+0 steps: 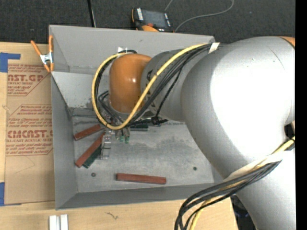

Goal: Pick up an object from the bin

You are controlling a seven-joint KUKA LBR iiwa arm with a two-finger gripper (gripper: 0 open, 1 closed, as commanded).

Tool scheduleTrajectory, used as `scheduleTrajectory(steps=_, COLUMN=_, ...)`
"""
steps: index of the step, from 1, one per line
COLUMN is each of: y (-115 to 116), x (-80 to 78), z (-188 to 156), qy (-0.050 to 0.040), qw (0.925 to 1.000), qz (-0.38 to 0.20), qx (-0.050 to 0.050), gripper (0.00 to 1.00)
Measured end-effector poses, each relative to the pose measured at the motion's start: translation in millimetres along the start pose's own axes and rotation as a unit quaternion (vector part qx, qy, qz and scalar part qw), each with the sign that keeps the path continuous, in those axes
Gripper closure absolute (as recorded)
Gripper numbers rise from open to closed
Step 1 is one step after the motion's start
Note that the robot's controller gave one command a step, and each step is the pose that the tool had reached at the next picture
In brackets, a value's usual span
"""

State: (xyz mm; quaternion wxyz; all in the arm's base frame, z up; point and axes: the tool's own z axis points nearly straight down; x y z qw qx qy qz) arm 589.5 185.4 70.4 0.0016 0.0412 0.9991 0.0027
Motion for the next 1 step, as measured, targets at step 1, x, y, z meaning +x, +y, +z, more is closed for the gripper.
scheduleTrajectory(steps=1, y=12.3, x=32.8, z=0.8, qy=0.0016, qw=0.9982, qz=-0.061, qx=0.002, gripper=0.0)
